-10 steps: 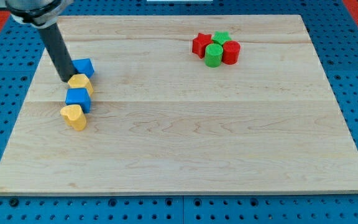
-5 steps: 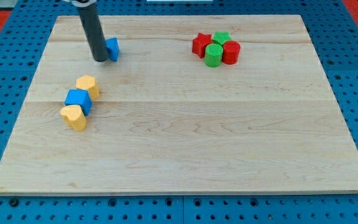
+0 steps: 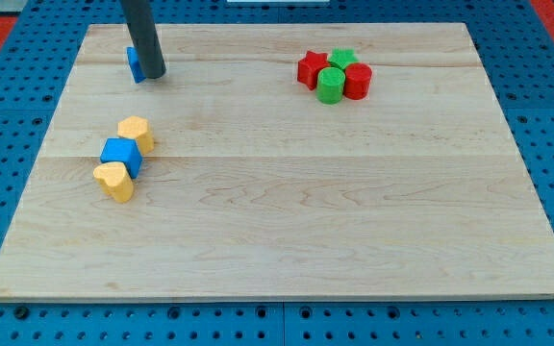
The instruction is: Move the blue triangle to the top left
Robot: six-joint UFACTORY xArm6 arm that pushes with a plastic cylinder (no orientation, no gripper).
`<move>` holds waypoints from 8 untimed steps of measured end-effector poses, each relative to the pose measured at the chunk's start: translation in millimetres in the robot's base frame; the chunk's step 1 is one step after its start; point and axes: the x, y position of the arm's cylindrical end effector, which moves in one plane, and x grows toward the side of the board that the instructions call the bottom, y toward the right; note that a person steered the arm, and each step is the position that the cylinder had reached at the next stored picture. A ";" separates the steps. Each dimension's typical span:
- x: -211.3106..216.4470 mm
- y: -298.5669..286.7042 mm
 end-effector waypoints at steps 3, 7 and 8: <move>-18.9 -55.3; 44.9 -35.2; 131.2 -51.3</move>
